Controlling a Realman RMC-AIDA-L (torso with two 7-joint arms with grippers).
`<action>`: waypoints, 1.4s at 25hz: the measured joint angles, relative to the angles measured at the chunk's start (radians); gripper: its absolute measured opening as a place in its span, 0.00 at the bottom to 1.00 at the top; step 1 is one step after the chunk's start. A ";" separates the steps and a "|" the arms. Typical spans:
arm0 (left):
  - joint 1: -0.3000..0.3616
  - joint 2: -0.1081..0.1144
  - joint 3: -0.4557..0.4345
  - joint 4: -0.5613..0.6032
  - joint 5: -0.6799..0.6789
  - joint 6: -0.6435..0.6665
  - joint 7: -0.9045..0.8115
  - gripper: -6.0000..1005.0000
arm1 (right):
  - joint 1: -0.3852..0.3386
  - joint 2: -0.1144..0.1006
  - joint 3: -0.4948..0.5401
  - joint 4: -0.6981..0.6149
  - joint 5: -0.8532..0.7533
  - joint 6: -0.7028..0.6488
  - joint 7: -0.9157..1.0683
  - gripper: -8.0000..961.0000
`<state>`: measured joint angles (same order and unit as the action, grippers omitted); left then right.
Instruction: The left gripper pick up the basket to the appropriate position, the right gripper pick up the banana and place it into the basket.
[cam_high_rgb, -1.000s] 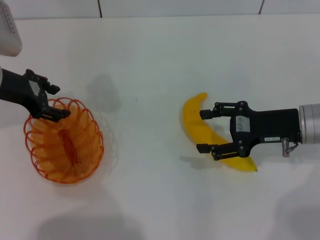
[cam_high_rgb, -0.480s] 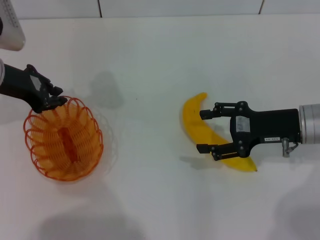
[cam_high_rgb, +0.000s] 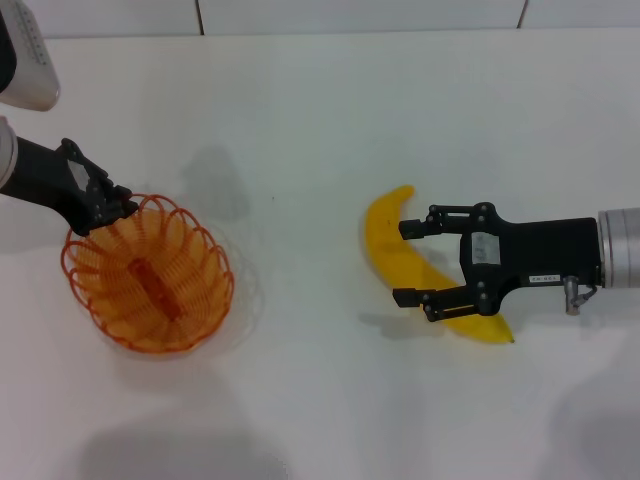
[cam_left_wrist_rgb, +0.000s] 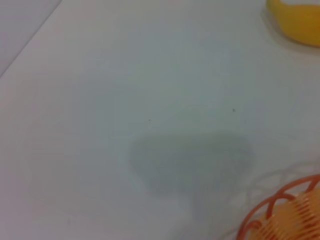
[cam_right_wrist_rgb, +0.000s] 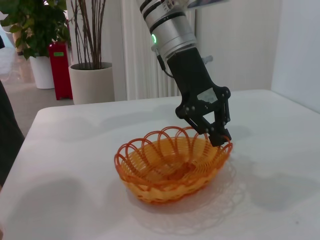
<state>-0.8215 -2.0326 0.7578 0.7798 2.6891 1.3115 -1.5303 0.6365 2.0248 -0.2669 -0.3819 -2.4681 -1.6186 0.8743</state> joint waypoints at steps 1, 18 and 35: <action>0.000 0.000 0.000 0.000 0.000 0.000 0.000 0.13 | 0.000 0.000 0.000 0.000 0.000 0.000 0.000 0.86; 0.001 0.000 0.000 0.007 0.000 0.002 -0.012 0.09 | 0.000 0.000 0.000 0.000 0.000 -0.001 0.000 0.86; 0.039 -0.001 0.003 0.123 -0.028 0.083 -0.203 0.05 | -0.010 -0.005 0.008 0.000 0.002 -0.003 0.000 0.86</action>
<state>-0.7826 -2.0335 0.7609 0.9028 2.6616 1.3941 -1.7334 0.6264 2.0194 -0.2589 -0.3819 -2.4665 -1.6215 0.8743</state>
